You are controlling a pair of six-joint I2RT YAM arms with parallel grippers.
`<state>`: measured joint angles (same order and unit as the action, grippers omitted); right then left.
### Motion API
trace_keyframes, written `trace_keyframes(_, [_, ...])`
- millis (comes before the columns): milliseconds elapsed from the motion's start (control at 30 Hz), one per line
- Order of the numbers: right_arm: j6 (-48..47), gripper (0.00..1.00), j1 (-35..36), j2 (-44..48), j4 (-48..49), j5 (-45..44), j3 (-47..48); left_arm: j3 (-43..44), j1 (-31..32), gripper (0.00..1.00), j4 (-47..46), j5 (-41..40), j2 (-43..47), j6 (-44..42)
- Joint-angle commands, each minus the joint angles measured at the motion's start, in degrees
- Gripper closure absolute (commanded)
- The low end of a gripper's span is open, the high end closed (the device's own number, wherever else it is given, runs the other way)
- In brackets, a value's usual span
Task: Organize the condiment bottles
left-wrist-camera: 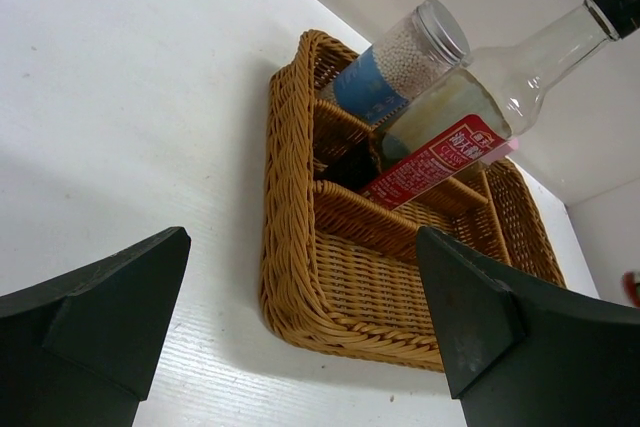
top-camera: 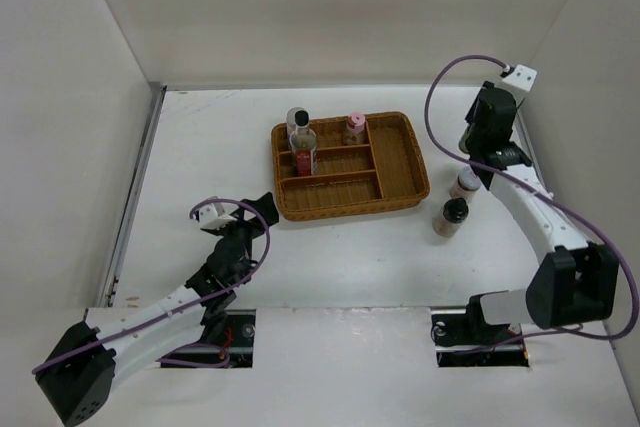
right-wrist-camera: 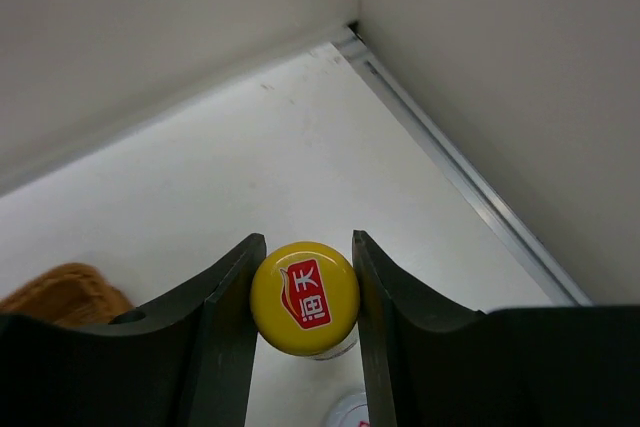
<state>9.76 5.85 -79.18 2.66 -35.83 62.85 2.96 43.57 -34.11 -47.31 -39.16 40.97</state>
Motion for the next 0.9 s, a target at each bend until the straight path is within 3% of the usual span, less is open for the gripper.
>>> trace_keyframes(0, [-0.6,0.69,5.5,5.9,11.0,-1.3,3.8,-1.1,0.2,0.0,-2.4,0.6,-0.4,0.7])
trace_keyframes(167, [1.3,0.69,17.1,4.0,11.9,-0.3,4.3,-1.1,0.2,0.0,-2.4,0.8,-0.1,0.7])
trace_keyframes(400, [3.6,0.69,27.5,-3.9,14.1,1.5,10.4,-1.2,0.2,0.0,-3.0,1.2,-0.4,0.7])
trace_keyframes(867, [4.3,0.69,31.5,-13.8,16.1,2.7,14.5,-1.6,0.3,0.0,-3.4,1.0,-0.1,0.7])
